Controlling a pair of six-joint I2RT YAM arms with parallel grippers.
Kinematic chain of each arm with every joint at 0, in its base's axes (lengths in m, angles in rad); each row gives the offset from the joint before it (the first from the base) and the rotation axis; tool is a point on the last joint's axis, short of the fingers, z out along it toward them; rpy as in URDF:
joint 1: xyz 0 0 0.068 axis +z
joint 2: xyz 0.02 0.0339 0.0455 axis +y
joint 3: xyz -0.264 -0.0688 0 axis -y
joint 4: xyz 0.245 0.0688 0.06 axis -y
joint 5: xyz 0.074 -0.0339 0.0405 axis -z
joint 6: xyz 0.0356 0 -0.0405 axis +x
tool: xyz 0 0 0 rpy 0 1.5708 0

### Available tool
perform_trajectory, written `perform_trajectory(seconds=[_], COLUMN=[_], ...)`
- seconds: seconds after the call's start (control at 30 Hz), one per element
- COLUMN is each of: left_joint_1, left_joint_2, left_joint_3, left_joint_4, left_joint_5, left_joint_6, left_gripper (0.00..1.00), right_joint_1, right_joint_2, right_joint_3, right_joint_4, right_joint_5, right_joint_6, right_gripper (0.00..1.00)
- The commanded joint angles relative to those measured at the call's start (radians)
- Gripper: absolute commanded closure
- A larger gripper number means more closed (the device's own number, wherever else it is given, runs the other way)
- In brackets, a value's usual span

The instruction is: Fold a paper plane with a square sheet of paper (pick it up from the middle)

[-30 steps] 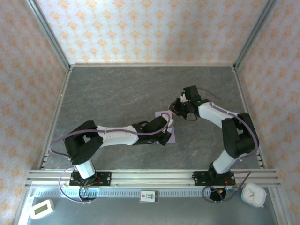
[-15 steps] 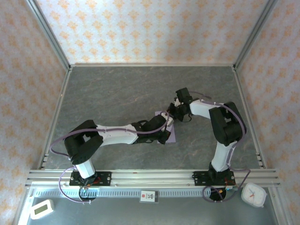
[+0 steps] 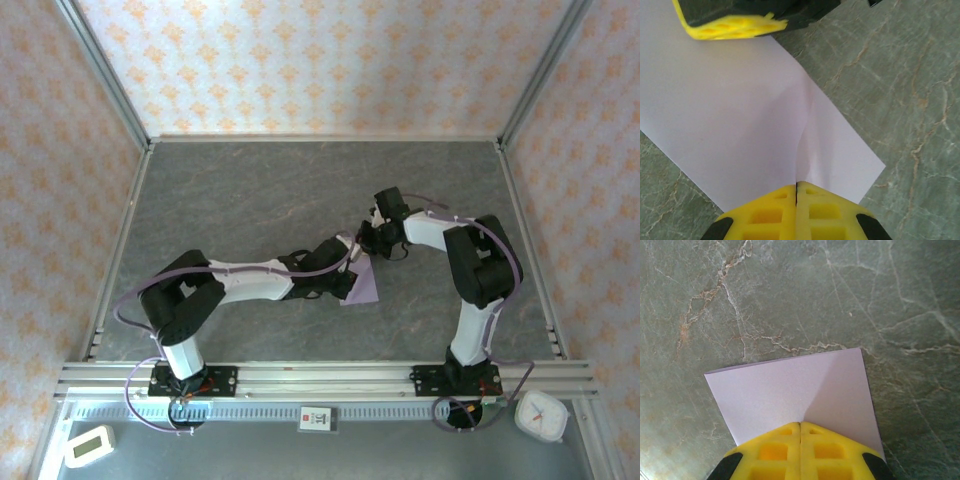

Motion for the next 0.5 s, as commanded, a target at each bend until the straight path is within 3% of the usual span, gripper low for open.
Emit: perform_trajectory(seconds=[0.0,0.47], left_joint_1=[0.01,0.036], left_joint_2=[0.024,0.035], left_joint_3=[-0.002,0.005], left_joint_4=[0.01,-0.006], left_joint_5=[-0.011,-0.071], left_joint_6=[0.007,0.021], left_gripper=[1.0,1.0], right_joint_1=[0.003,0.002], right_joint_2=[0.043,0.049], right_joint_3=[-0.018,-0.047], right_joint_4=[-0.05,-0.036], right_joint_5=[0.06,0.065], right_joint_6=[-0.021,-0.025], right_gripper=[1.0,1.0])
